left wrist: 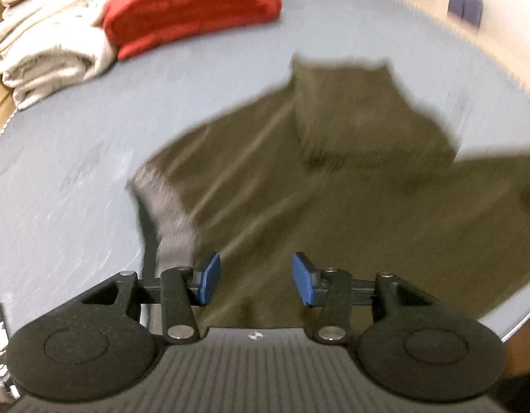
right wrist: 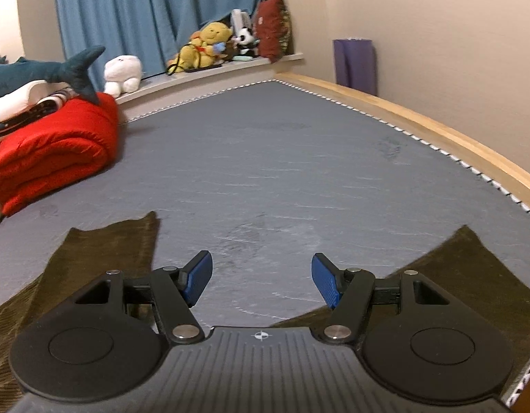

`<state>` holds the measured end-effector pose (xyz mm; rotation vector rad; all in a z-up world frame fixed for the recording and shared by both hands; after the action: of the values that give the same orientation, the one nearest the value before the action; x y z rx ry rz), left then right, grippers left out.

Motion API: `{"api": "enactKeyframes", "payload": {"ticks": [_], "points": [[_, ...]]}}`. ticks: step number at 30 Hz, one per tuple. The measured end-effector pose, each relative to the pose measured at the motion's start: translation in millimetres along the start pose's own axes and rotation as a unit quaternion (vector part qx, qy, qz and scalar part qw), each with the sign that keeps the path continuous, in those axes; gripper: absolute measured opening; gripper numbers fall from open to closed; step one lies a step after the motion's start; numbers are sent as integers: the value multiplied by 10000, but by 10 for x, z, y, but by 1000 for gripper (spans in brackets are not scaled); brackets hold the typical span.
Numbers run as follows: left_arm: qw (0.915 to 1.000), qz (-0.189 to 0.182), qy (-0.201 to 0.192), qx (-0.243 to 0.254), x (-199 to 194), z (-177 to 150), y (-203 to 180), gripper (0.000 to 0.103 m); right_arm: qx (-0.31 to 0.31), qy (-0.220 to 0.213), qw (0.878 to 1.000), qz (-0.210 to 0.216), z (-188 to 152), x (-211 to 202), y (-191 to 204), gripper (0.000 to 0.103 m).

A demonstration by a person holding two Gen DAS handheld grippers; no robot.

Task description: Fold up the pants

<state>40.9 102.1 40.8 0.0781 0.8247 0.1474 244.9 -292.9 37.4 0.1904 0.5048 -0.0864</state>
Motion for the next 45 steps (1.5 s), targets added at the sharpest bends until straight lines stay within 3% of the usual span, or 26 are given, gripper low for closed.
{"api": "enactKeyframes", "payload": {"ticks": [6, 10, 12, 14, 16, 20, 24, 25, 27, 28, 33, 36, 39, 41, 43, 45], "points": [[9931, -280, -952, -624, -113, 836, -342, 54, 7, 164, 9996, 217, -77, 114, 341, 66], [9843, -623, -1445, -804, 308, 1091, -593, 60, -107, 288, 9983, 498, -168, 245, 656, 66], [9824, -546, -1662, -652, 496, 1057, -693, 64, -213, 409, 9969, 640, -239, 353, 821, 66], [9915, -358, -1158, -470, 790, 1039, -822, 63, -290, 584, 9948, 782, -354, 495, 1014, 66], [9886, -507, -1350, -440, 847, 1114, -949, 65, -364, 817, 9919, 901, -494, 651, 1188, 66], [9877, -55, -1558, -139, 947, 1245, -976, 71, -942, 1186, 9832, 1017, -781, 958, 1564, 66], [9921, -226, -1139, -475, 1127, 1209, -862, 71, -1306, 1436, 9742, 1148, -980, 1071, 1785, 65], [9931, -227, -997, -571, 1185, 1193, -813, 71, -1463, 1450, 9715, 1174, -1014, 1062, 1840, 60], [9935, -212, -855, -723, 1272, 1169, -605, 71, -1799, 1305, 9691, 1070, -1024, 1040, 1930, 22], [9931, -194, -842, -787, 1279, 1183, -543, 71, -1948, 1102, 9696, 990, -980, 989, 1953, 12], [9895, -112, -862, -1152, 1278, 1245, -224, 71, -2305, 196, 9609, 1524, -674, 549, 2128, 10], [9874, -92, -822, -1348, 1269, 1252, -44, 71, -2621, -283, 9362, 2325, -603, 141, 2323, 10], [9849, -30, -752, -1558, 1263, 1226, 65, 71, -3231, -719, 8814, 3370, -741, -365, 2541, 9], [9844, -25, -687, -1617, 1266, 1195, 106, 71, -3574, -560, 8465, 3906, -962, -564, 2613, 8], [9843, -30, -620, -1654, 1261, 1155, 107, 71, -4088, -138, 8085, 4232, -1314, -644, 2623, 8], [9837, -50, -557, -1706, 1253, 1111, 120, 72, -4520, 154, 7878, 4182, -1582, -618, 2576, 9]]}}
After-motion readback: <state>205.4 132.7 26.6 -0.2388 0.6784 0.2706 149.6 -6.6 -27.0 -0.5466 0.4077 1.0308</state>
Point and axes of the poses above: each gripper's, at about its wrist camera, not at the fingertips, and x roughly the way its jaws point, y to its left, z to its top, the point moved 8 cm from there along x, roughly the way its jaws point, and after that the axes turned 8 degrees about -y, right-handed, at the moved point
